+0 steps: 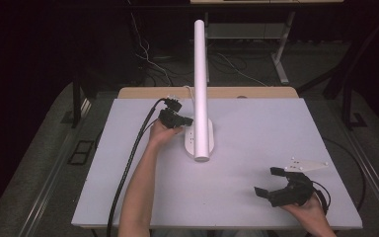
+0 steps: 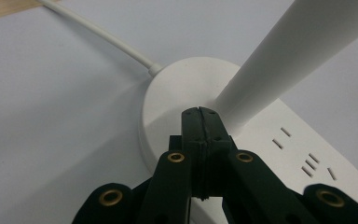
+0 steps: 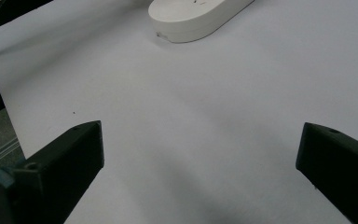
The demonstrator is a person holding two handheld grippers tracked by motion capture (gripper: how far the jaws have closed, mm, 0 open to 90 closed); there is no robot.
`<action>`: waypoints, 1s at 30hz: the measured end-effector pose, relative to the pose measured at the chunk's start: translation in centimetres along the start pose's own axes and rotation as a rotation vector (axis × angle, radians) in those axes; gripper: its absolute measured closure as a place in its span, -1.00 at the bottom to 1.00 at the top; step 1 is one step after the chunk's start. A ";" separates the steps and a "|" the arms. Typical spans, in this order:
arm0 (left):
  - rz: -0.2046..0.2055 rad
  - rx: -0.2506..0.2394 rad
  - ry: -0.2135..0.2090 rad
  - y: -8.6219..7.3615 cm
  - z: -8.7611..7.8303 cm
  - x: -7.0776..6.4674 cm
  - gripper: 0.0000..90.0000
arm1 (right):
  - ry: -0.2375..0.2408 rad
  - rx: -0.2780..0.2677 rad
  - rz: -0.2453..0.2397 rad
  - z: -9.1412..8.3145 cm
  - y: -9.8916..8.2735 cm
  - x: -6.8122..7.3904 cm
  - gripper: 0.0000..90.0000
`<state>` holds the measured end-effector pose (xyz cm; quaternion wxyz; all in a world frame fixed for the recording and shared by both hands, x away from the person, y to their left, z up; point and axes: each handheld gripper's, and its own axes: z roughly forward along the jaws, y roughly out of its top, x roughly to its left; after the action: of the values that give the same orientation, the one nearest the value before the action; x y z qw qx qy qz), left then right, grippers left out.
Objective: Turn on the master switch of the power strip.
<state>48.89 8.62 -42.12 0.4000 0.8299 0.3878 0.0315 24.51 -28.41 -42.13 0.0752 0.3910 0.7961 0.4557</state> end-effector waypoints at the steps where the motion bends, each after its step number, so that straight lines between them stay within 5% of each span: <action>1: -0.028 -0.021 0.005 0.0 0.2 -0.2 1.00 | -0.002 0.000 -0.003 0.0 0.0 0.0 -1.00; 8: -0.020 0.000 0.037 -0.1 0.1 -0.4 1.00 | -0.001 0.001 -0.002 0.0 0.0 0.1 -0.99; 12: -0.064 -0.032 0.029 -0.2 0.3 -0.4 1.00 | -0.001 0.002 -0.001 0.0 0.0 0.1 -1.00; 18: -0.040 0.001 0.049 -0.2 0.2 -0.5 1.00 | -0.001 -0.002 -0.007 0.0 0.0 0.0 -1.00; 19: -0.076 -0.028 0.057 -0.3 0.5 -0.8 1.00 | -0.001 -0.002 -0.007 0.0 0.0 0.0 -1.00; 20: -0.058 -0.012 0.057 -0.3 0.3 -0.6 1.00 | -0.001 -0.002 -0.007 0.0 0.0 0.0 -1.00; 22: -0.087 -0.033 0.060 -0.5 0.4 -0.8 1.00 | -0.001 -0.003 -0.009 0.0 0.0 0.0 -1.00; 25: -0.033 0.016 0.080 -0.5 0.1 -0.7 1.00 | -0.001 -0.003 -0.006 -0.1 0.1 0.1 -1.00; 30: -0.056 -0.008 0.068 -0.7 0.1 -0.6 1.00 | -0.001 0.000 -0.005 0.0 0.1 0.1 -0.99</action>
<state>48.10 8.37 -42.54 0.3906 0.8155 0.4241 0.0497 24.46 -28.29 -42.06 0.0766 0.3891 0.7971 0.4553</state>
